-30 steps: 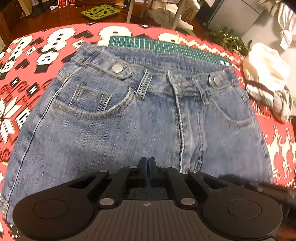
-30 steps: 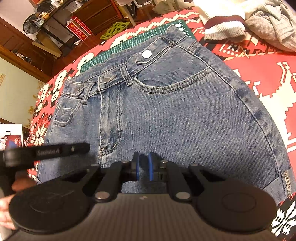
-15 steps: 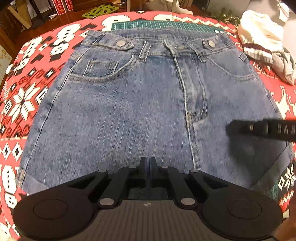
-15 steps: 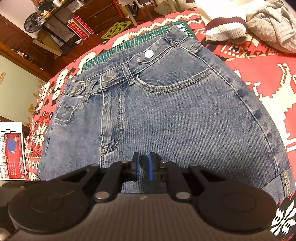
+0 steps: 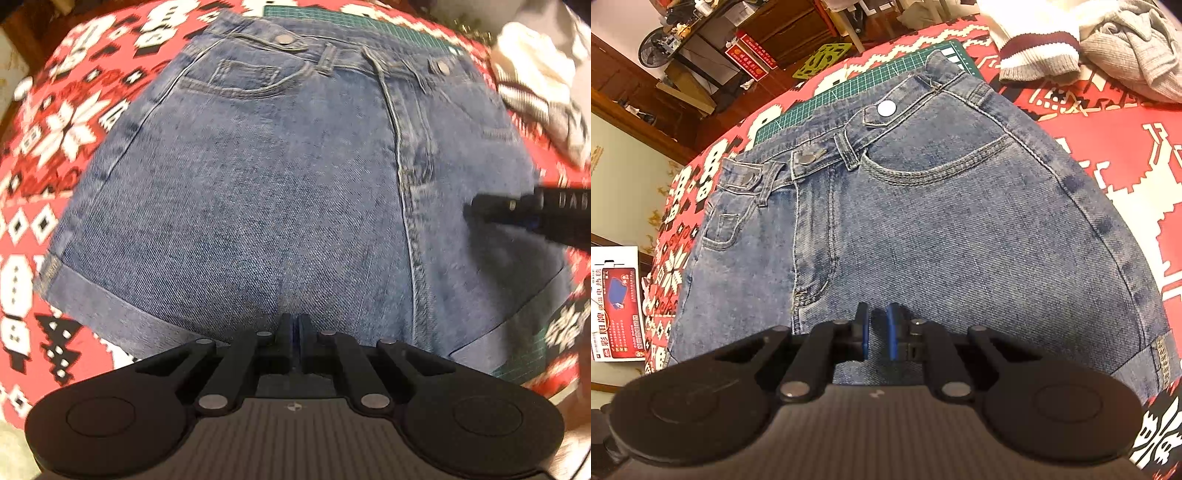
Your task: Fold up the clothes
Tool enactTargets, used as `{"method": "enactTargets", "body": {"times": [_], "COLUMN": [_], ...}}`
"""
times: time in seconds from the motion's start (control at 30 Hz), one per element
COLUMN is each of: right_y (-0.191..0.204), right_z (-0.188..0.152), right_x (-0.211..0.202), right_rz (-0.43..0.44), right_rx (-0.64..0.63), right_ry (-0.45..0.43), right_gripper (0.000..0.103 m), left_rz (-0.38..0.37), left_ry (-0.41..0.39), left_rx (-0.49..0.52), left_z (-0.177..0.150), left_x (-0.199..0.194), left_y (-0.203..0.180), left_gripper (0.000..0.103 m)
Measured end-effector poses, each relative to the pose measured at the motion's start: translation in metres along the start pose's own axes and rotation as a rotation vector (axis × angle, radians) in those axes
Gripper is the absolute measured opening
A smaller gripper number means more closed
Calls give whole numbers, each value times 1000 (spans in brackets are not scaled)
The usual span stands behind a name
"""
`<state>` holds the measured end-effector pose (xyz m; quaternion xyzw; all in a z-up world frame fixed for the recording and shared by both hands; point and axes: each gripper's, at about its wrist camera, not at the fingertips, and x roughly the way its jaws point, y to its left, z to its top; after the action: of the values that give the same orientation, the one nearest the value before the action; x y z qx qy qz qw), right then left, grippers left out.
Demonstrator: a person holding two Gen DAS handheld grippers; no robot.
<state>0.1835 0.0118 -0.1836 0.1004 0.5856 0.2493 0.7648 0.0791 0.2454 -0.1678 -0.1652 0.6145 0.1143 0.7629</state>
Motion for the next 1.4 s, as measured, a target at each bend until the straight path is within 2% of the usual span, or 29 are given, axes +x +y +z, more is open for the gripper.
{"method": "enactTargets", "body": {"times": [0.13, 0.3, 0.5, 0.57, 0.6, 0.77, 0.9, 1.2, 1.23, 1.27, 1.3, 1.4], "right_y": [0, -1, -2, -3, -4, -3, -1, 2, 2, 2, 2, 1], "right_z": [1, 1, 2, 3, 3, 2, 2, 0, -1, -1, 0, 0], "right_x": [-1, 0, 1, 2, 3, 5, 5, 3, 2, 2, 2, 2], "right_rz": [5, 10, 19, 23, 24, 18, 13, -5, -6, -5, -4, -1], "right_rx": [6, 9, 10, 14, 15, 12, 10, -5, -6, -5, -4, -1], "right_ry": [-2, -1, 1, 4, 5, 10, 8, 7, 7, 6, 6, 6], "right_gripper": [12, 12, 12, 12, 12, 12, 12, 12, 12, 12, 12, 12], "left_rz": [-36, -54, 30, 28, 30, 38, 43, 55, 57, 84, 109, 102], "left_ry": [-54, -114, -114, -115, -118, -107, -82, 1, 13, 21, 29, 35], "left_rx": [-41, -107, -137, -141, -134, -120, -118, -141, -145, -131, -118, -133], "left_z": [17, 60, 107, 110, 108, 88, 67, 25, 21, 18, 15, 10], "left_x": [-8, -8, 15, 19, 18, 15, 11, 3, 2, 2, 2, 0], "left_y": [8, 8, 6, 8, 9, 16, 24, 43, 45, 44, 44, 48], "left_gripper": [5, 5, 5, 5, 8, 8, 24, 25, 20, 9, 7, 7]}}
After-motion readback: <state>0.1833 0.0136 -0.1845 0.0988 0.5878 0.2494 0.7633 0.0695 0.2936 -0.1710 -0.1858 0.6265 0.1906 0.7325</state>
